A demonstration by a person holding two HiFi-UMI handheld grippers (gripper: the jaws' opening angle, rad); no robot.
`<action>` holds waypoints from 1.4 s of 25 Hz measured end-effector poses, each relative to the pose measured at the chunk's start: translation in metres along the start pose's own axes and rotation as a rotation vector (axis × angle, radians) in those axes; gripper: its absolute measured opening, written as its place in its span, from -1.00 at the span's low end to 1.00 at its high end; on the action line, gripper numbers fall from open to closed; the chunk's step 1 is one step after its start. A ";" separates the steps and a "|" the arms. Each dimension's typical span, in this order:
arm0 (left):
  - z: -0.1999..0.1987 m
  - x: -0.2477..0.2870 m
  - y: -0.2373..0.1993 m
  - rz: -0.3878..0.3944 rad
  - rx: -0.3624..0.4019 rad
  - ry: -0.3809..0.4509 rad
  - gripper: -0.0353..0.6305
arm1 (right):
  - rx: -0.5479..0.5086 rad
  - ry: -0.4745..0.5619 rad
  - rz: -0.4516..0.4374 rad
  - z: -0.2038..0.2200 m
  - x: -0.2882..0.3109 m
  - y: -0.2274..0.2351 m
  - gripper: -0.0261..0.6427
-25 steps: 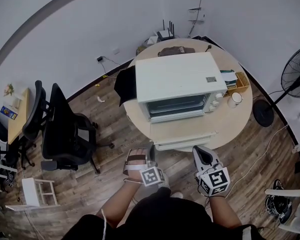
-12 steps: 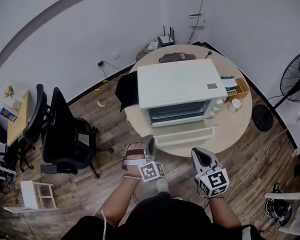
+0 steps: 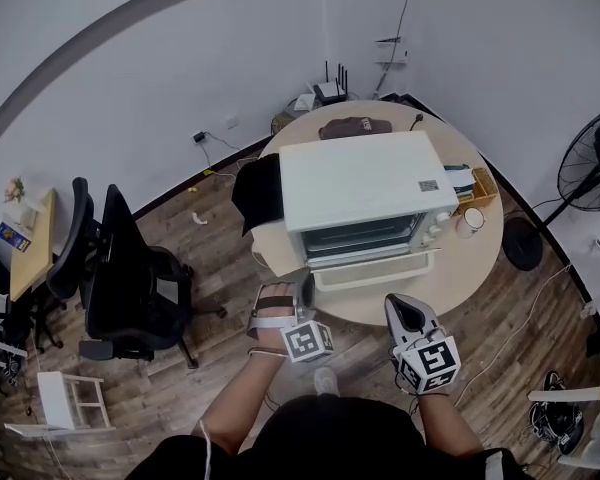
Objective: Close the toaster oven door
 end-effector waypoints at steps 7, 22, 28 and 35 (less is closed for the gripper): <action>-0.002 0.012 -0.014 0.007 -0.024 0.013 -0.75 | -0.027 -0.021 0.025 0.003 0.012 -0.006 -0.93; -0.010 0.041 -0.037 -0.049 0.006 -0.080 -0.71 | -0.026 -0.005 0.001 0.008 0.024 0.027 -0.93; -0.012 0.047 -0.039 -0.073 0.017 -0.118 -0.71 | -0.042 0.007 0.006 0.004 0.019 0.053 -0.93; -0.014 0.055 -0.044 -0.098 0.034 -0.150 -0.70 | -0.069 0.013 -0.038 0.001 0.011 0.064 -0.93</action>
Point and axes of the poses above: the fingertips, and each gripper's own axes: x forward along the fingers, y to its right, z out of its underside, the point moved 5 cm from there along -x, backward along the fingers, and after that the axes turned 14 degrees about -x, right-handed, at the moved point
